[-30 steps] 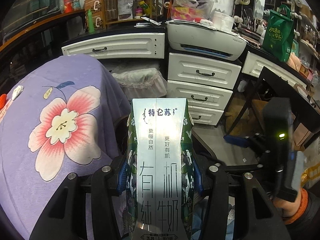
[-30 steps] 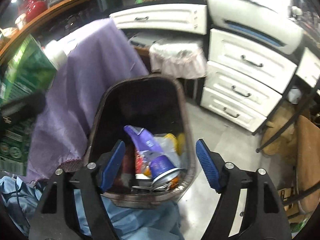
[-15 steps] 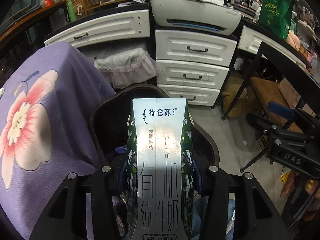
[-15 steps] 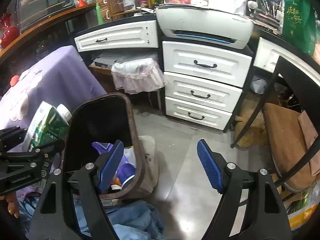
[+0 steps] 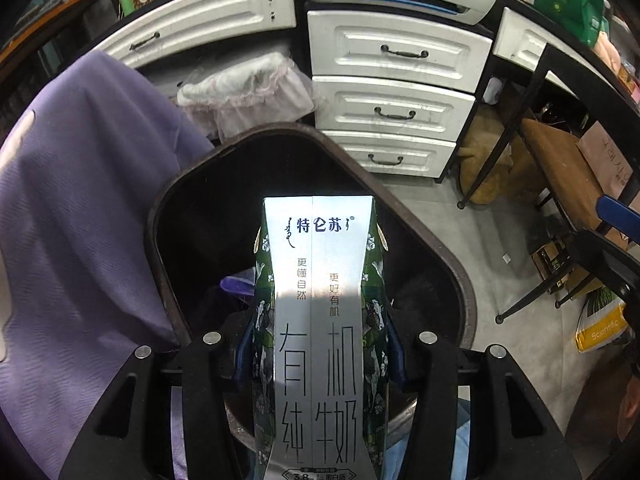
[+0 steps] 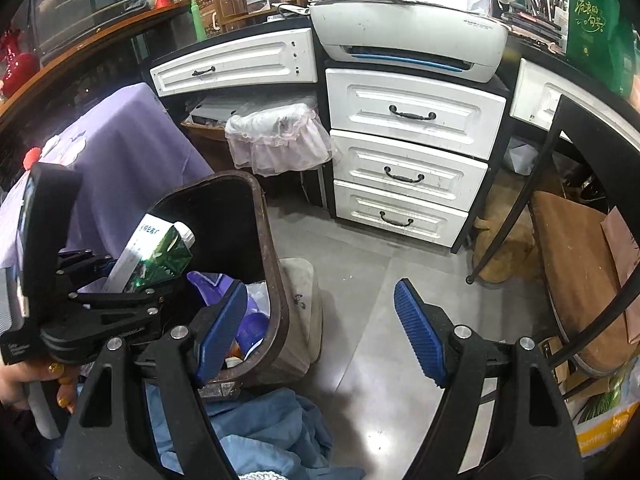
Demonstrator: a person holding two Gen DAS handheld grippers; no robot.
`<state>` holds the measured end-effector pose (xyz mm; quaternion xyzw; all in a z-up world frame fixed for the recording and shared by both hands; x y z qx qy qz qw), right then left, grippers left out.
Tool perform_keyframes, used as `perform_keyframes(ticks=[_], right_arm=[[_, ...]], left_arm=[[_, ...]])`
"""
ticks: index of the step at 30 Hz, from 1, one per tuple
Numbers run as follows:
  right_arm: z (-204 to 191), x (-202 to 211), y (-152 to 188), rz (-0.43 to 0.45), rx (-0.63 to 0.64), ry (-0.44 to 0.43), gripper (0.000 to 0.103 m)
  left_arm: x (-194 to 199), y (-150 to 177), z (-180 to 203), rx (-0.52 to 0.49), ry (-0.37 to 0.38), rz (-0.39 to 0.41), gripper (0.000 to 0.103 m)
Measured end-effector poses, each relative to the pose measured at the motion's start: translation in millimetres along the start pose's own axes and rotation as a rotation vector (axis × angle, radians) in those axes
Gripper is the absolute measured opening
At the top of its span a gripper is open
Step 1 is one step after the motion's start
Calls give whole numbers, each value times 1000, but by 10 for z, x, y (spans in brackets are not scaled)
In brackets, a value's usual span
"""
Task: Collect trash
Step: 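Carry the carton and yogurt cup over the black bin and release both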
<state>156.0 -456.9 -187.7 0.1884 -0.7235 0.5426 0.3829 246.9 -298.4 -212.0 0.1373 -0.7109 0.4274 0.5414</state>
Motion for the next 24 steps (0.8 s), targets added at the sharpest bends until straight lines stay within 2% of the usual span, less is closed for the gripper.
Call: perform_keyframes(ticks=[2, 5, 14, 24], right_arm=[[-9, -5, 5, -4, -4, -11, 76], [-15, -1, -3, -5, -10, -26, 76], [34, 67, -64, 10, -44, -58, 76], [-59, 160, -203, 36, -25, -87, 76]], left_arm=[[10, 0, -18, 8, -2, 8, 67], [78, -13, -36, 18, -1, 41, 73], [371, -14, -77, 34, 8, 120, 77], [829, -24, -164, 25, -4, 227, 79]])
Point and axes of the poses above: each gripper's, at about its wrist camera, not at the fingertips, and x roughly against the way its jaws point, z to its right, y to its underside, the point moved 2 cm from there along -x, roughly the way its jaws point, and after that the axes turned 1 degree about -z, right-handed, at the moved point
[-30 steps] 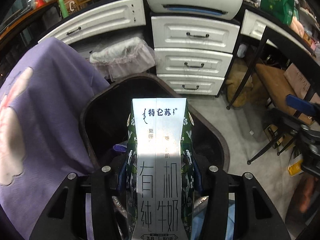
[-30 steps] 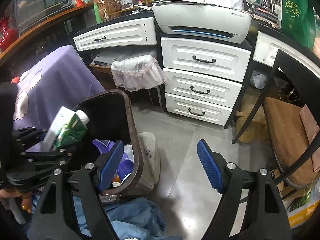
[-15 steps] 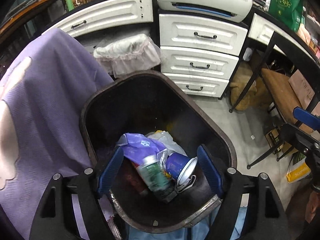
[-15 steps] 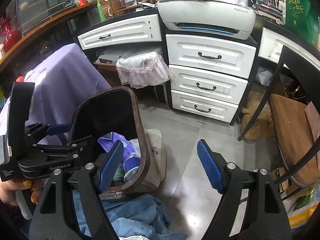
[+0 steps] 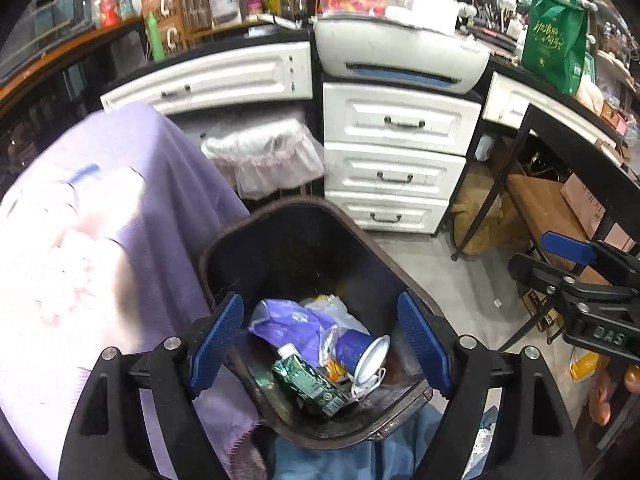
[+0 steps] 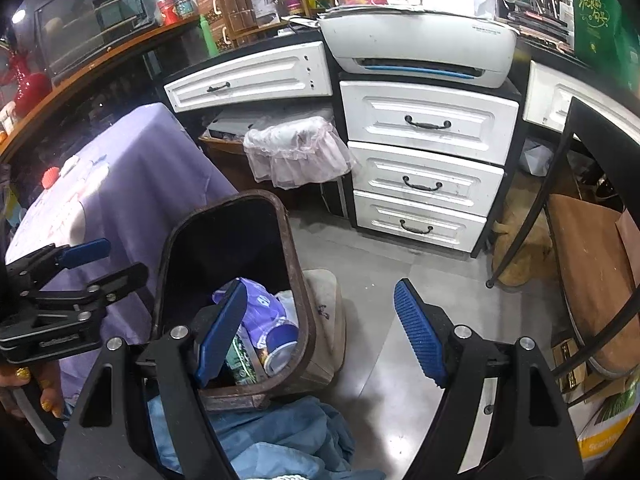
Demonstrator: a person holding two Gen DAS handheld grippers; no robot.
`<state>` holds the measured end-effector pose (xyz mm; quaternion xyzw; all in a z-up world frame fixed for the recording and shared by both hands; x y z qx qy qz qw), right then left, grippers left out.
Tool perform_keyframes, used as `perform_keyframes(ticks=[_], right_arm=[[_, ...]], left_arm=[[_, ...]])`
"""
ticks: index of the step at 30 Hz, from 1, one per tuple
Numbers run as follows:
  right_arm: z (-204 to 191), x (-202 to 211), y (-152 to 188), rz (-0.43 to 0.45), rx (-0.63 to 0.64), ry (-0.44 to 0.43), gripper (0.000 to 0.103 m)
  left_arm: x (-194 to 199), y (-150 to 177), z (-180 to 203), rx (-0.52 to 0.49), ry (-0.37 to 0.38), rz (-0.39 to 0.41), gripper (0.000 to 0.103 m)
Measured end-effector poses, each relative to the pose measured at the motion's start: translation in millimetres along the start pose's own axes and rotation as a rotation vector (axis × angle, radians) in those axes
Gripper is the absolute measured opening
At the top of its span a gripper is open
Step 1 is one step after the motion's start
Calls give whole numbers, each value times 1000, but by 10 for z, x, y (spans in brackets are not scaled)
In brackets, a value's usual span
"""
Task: Collect trash
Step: 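Move both tools back over the table toward the tissue and foam net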
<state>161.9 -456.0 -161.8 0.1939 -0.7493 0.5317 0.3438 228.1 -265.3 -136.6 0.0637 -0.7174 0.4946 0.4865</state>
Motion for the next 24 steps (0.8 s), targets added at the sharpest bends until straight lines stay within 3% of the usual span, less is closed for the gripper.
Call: perform_keyframes(ticks=[11, 16, 24], right_arm=[[-417, 51, -315, 28, 56, -87, 77], [-823, 45, -476, 34, 141, -132, 78], [-1575, -25, -864, 12, 231, -298, 78]], left_arm=[[646, -102, -351, 32, -23, 128, 87], [855, -71, -666, 51, -83, 149, 89], [1149, 65, -1420, 136, -214, 157, 91]])
Point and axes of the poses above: each gripper's, at about its wrist camera, not at the fingertips, and x roughly against the way its jaws point, z to its right, y to its underside, the point moved 2 cm from there along -x, roughly the way its jaws point, and after that the axes turned 1 degree about -z, right-handed, at the moved point
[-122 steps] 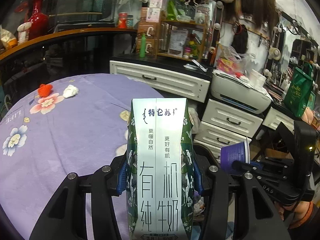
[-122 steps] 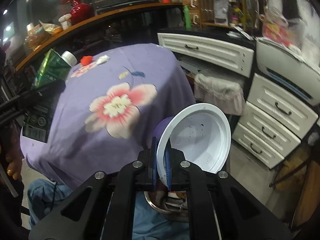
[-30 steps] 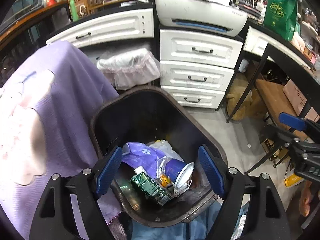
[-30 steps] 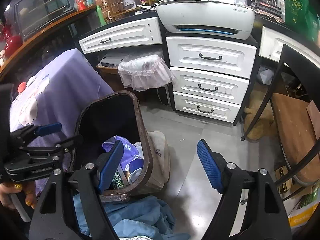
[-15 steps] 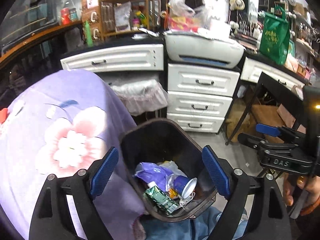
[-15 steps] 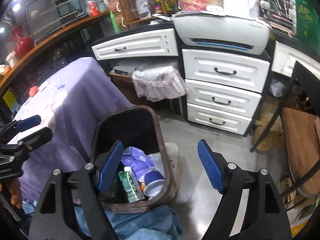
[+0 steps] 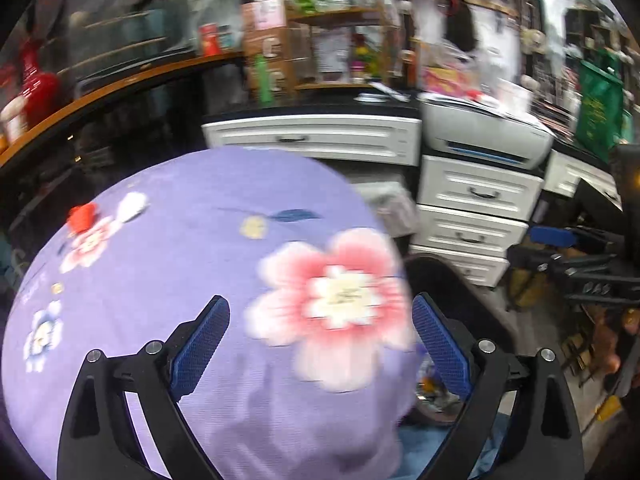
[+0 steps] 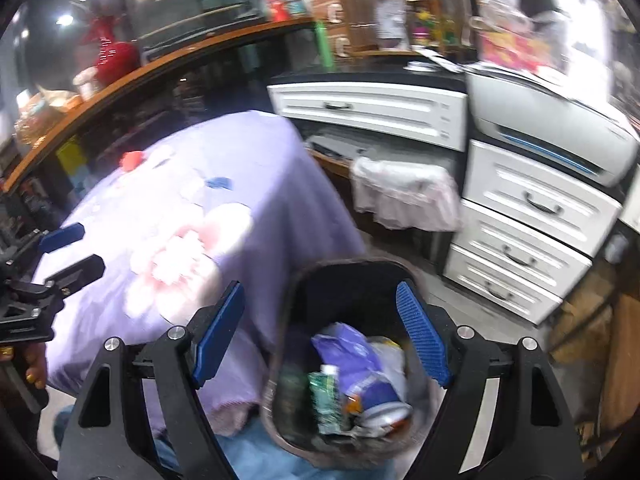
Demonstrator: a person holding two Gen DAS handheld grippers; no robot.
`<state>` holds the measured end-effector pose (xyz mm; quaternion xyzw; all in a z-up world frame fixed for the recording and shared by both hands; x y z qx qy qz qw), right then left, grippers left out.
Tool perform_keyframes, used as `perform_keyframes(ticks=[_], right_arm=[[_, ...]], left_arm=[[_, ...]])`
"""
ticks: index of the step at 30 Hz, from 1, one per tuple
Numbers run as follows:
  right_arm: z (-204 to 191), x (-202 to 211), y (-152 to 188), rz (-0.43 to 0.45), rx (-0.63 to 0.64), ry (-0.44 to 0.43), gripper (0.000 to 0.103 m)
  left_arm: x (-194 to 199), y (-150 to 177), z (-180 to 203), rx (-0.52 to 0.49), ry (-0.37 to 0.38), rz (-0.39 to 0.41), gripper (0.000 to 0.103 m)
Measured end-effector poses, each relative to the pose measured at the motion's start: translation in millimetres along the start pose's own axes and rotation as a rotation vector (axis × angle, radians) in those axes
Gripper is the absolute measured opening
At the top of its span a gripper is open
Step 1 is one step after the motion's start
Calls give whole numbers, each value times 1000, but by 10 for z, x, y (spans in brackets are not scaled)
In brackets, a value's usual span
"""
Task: Collect trash
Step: 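Move both tools back over the table toward the tissue and foam net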
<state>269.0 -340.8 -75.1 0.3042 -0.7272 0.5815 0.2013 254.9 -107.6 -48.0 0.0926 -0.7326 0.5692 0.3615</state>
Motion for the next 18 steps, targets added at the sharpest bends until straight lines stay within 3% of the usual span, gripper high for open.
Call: perform_keyframes(ticks=[8, 13, 18], right_arm=[[-658, -370, -611, -38, 21, -195, 78], [-1150, -671, -1034, -55, 51, -260, 78], [-1749, -1114, -1433, -104, 102, -310, 78]], left_arm=[[117, 2, -999, 117, -142, -10, 94], [121, -35, -1543, 167, -225, -18, 96], [78, -76, -1990, 150, -318, -29, 96]])
Point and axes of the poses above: each gripper's, at about its wrist camera, not at the fingertips, and x roughly against the way its jaws point, z to its right, y to its underside, the point moved 2 cm from there along -x, roughly the way its jaws point, and after that the axes turned 1 degree about -z, right-handed, at the moved point
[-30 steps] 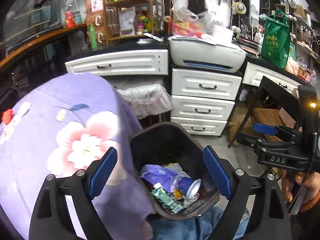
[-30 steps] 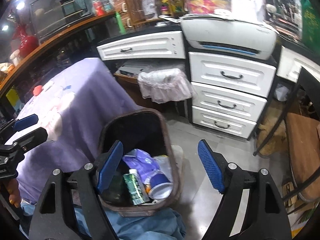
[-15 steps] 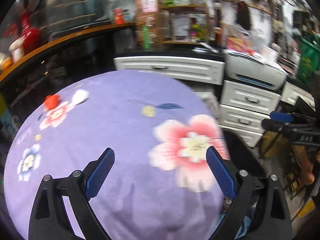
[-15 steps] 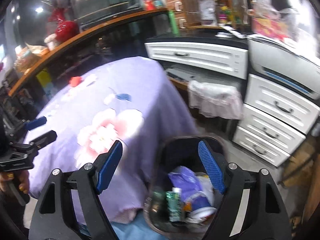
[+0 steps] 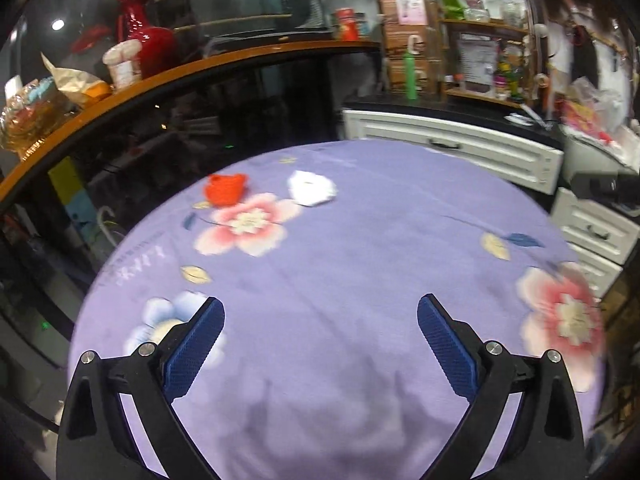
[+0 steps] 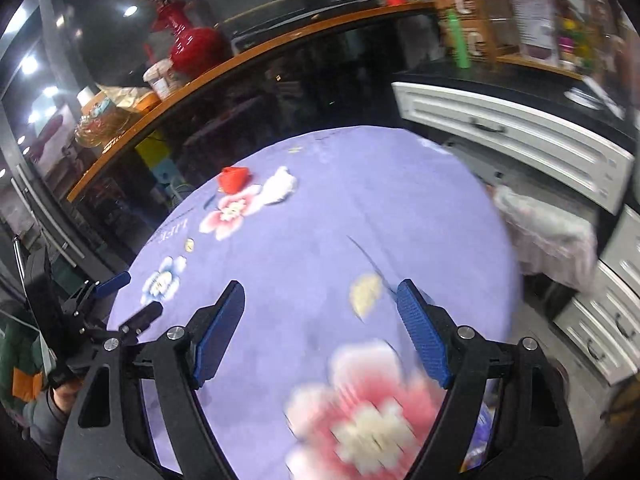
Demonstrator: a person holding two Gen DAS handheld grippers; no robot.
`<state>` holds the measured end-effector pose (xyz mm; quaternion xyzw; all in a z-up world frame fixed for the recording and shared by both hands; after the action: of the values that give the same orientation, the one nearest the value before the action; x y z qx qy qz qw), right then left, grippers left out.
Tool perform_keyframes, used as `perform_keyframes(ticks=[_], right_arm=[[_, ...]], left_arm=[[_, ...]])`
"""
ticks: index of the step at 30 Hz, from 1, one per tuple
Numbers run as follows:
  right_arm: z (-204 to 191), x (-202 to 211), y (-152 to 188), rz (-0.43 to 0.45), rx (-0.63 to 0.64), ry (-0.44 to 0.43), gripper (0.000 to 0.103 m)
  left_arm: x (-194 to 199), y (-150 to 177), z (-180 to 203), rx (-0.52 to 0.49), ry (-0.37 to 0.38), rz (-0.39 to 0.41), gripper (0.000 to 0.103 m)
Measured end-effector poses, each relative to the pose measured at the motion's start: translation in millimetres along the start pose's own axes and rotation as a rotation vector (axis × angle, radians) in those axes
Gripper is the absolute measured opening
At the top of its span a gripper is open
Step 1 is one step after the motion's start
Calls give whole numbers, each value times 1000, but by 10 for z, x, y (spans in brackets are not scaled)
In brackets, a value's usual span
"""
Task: Collect trash
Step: 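Move both tools back over the table toward the tissue and foam net, then grasp the crumpled white tissue with the right tool while the left tool grasps the orange foam net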
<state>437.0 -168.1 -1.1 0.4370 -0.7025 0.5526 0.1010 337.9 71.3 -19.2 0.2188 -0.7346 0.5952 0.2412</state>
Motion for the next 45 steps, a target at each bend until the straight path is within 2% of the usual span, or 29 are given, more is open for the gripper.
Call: perform_keyframes(ticks=[4, 7, 12, 17, 20, 23, 30, 32, 34, 36, 39, 42, 45], right_arm=[[-327, -552, -317, -43, 30, -35, 78], [-490, -1002, -509, -84, 57, -30, 78], [-665, -1743, -831, -132, 107, 37, 78], [-675, -2353, -1011, -188, 106, 48, 78], [-743, -2642, -1050, -211, 137, 68, 78], [-790, -2910, -1084, -219, 155, 100, 77], [-871, -3249, -1076, -233, 228, 181, 67], [-891, -3246, -1057, -212, 260, 209, 59], [-890, -3240, -1049, -204, 286, 231, 40], [-817, -3200, -1063, -190, 256, 217, 28], [-684, -3160, -1082, -179, 183, 159, 20], [-607, -3136, -1073, -157, 138, 112, 18], [-558, -3122, -1075, -152, 96, 76, 18]], left_arm=[[-256, -113, -345, 4, -69, -19, 97], [-466, -200, -567, 28, -81, -42, 97], [-885, -368, -905, 75, -96, -77, 97], [-1318, -464, -1175, 133, -87, -119, 97], [-1490, -506, -1273, 139, -111, -128, 97], [-1623, -559, -1367, 158, -105, -134, 97], [-1802, -690, -1447, 162, -99, -118, 97], [-1870, -714, -1449, 172, -87, -129, 97], [-1938, -733, -1431, 172, -86, -137, 97], [-1987, -764, -1395, 157, -97, -137, 97], [-2066, -817, -1357, 161, -94, -141, 97], [-2203, -904, -1333, 193, -92, -163, 97], [-2374, -1024, -1305, 193, -121, -184, 97]])
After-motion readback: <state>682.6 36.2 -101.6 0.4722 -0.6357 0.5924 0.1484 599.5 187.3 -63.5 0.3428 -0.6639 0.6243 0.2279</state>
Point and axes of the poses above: each gripper's, at about its wrist camera, not at the fingertips, and x roughly against the way its jaws point, z to its right, y to its underside, the point moved 2 cm from there along -x, roughly the way its jaws point, and after that the axes turned 1 degree about -z, right-handed, at the moved point
